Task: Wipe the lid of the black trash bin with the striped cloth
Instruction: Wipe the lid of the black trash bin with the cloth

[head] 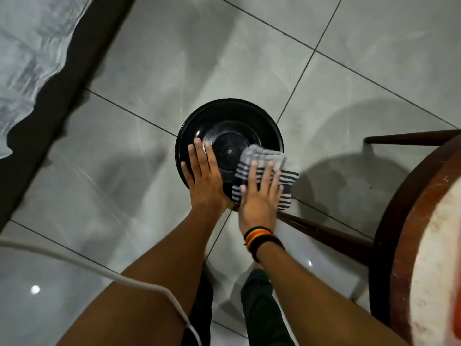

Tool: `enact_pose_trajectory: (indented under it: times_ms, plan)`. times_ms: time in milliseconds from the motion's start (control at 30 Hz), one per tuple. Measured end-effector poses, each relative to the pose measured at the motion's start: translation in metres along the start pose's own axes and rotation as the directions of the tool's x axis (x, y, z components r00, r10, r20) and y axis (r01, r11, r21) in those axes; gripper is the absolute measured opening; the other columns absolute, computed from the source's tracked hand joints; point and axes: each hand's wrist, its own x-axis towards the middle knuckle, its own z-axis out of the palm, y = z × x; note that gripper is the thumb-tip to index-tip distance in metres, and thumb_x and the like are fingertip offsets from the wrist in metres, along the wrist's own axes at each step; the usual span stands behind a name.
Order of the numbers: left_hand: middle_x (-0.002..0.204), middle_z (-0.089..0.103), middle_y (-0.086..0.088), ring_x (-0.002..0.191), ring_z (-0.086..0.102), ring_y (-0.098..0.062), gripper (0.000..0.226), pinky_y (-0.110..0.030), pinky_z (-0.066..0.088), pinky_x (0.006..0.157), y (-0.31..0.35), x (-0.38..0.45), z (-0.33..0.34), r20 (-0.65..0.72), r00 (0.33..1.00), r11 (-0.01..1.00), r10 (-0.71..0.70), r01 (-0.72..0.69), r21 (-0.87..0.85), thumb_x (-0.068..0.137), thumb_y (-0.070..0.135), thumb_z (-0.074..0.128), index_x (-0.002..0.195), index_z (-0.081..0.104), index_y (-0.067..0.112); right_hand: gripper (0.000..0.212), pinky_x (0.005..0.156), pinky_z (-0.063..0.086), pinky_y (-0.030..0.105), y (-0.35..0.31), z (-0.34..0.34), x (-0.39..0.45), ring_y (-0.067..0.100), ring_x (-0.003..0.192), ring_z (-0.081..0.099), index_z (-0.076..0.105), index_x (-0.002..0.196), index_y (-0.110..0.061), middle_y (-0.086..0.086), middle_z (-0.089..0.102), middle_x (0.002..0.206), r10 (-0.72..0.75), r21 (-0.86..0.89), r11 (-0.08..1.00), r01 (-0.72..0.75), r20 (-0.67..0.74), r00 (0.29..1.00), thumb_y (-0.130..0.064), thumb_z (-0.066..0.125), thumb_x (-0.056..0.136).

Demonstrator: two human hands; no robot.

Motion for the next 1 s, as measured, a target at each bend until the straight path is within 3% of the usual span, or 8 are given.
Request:
enact_pose_trajectory:
  times_ms: [100, 267, 367, 433, 533, 733, 833, 1000]
  plan:
    - [0.173, -0.03, -0.018, 0.162, -0.026, -0.039, 0.142, -0.061, -0.005, 0.132, -0.002, 0.001, 0.002, -0.027, 0.999, 0.999, 0.018, -0.017, 0.03, 0.081, 0.057, 0.082, 0.166, -0.02, 0.005, 0.081, 0.126, -0.001, 0.059, -0.012, 0.01, -0.017, 0.035, 0.156, -0.013, 0.004, 0.162, -0.029, 0.006, -0.009, 0.171, -0.15, -0.055, 0.986, 0.154, 0.082, 0.985, -0.006, 0.042, 0.094]
    - [0.172, -0.033, -0.017, 0.161, -0.029, -0.038, 0.158, -0.058, -0.01, 0.129, -0.009, 0.009, -0.018, 0.159, 0.986, 0.997, 0.049, -0.058, 0.051, 0.068, 0.048, 0.095, 0.165, -0.023, 0.005, 0.068, 0.128, 0.006, 0.054, -0.001, -0.02, 0.01, 0.028, 0.158, 0.001, 0.023, 0.16, -0.027, 0.004, 0.011, 0.171, -0.356, 0.098, 0.931, 0.351, 0.048, 0.933, -0.015, 0.05, 0.099]
    - [0.177, -0.012, -0.018, 0.165, -0.012, -0.038, 0.118, -0.055, 0.007, 0.135, -0.013, 0.005, -0.04, 0.15, 0.984, 0.982, 0.091, -0.064, -0.18, 0.084, 0.027, 0.084, 0.169, 0.005, 0.006, 0.061, 0.127, 0.02, 0.047, 0.003, -0.039, 0.014, 0.027, 0.155, 0.02, 0.034, 0.156, -0.02, 0.008, 0.024, 0.167, -0.103, 0.333, 0.931, 0.147, -0.147, 0.984, -0.02, 0.055, 0.098]
    - [0.171, 0.029, -0.019, 0.16, 0.025, -0.04, 0.077, -0.053, 0.029, 0.13, -0.008, -0.009, -0.047, 0.028, 0.999, 0.937, 0.019, -0.008, -0.349, 0.089, 0.017, 0.074, 0.159, 0.042, 0.008, 0.068, 0.126, 0.022, 0.046, -0.001, -0.045, 0.012, 0.03, 0.154, 0.02, 0.028, 0.158, -0.017, 0.011, 0.019, 0.168, 0.206, 0.487, 0.861, -0.146, -0.072, 0.976, -0.022, 0.06, 0.097]
    - [0.127, 0.071, -0.011, 0.119, 0.069, -0.03, 0.048, -0.05, 0.059, 0.101, 0.014, -0.026, -0.044, 0.013, 0.983, 0.841, -0.185, 0.165, -0.516, 0.089, 0.035, 0.078, 0.128, 0.067, 0.009, 0.077, 0.123, 0.027, 0.047, -0.006, -0.05, 0.015, 0.036, 0.148, 0.029, 0.023, 0.158, -0.011, 0.016, 0.028, 0.161, 0.325, 0.4, 0.859, -0.321, 0.059, 0.944, -0.021, 0.065, 0.094]
    - [0.109, 0.078, -0.017, 0.105, 0.074, -0.037, 0.031, -0.047, 0.062, 0.095, 0.033, -0.014, -0.028, 0.124, 0.906, 0.666, -0.406, 0.386, -0.639, 0.089, 0.025, 0.078, 0.108, 0.073, 0.001, 0.031, 0.09, 0.051, 0.034, -0.011, -0.061, 0.035, 0.035, 0.112, 0.064, 0.063, 0.113, -0.009, 0.013, 0.069, 0.114, 0.417, 0.446, 0.801, -0.399, 0.063, 0.907, -0.016, 0.068, 0.083]
    - [0.099, 0.077, -0.01, 0.096, 0.076, -0.029, 0.022, -0.042, 0.063, 0.088, 0.038, -0.026, -0.037, 0.079, 0.943, 0.616, -0.325, 0.274, -0.738, 0.09, 0.023, 0.074, 0.103, 0.072, 0.005, 0.009, 0.069, 0.046, 0.025, -0.008, -0.077, 0.021, 0.031, 0.086, 0.069, 0.067, 0.081, -0.013, 0.004, 0.068, 0.079, 0.447, 0.637, 0.664, -0.391, 0.081, 0.891, -0.018, 0.072, 0.077]
    - [0.117, 0.077, -0.018, 0.11, 0.076, -0.035, 0.034, -0.052, 0.063, 0.097, 0.073, -0.076, -0.084, 0.169, 0.98, 0.45, -0.101, 0.196, -0.871, 0.093, 0.01, 0.077, 0.124, 0.066, 0.002, 0.011, 0.071, 0.059, 0.03, 0.025, -0.155, -0.038, 0.025, 0.08, 0.071, 0.072, 0.089, -0.01, 0.01, 0.076, 0.086, 0.443, 0.845, 0.478, -0.24, 0.005, 0.897, -0.009, 0.074, 0.078]
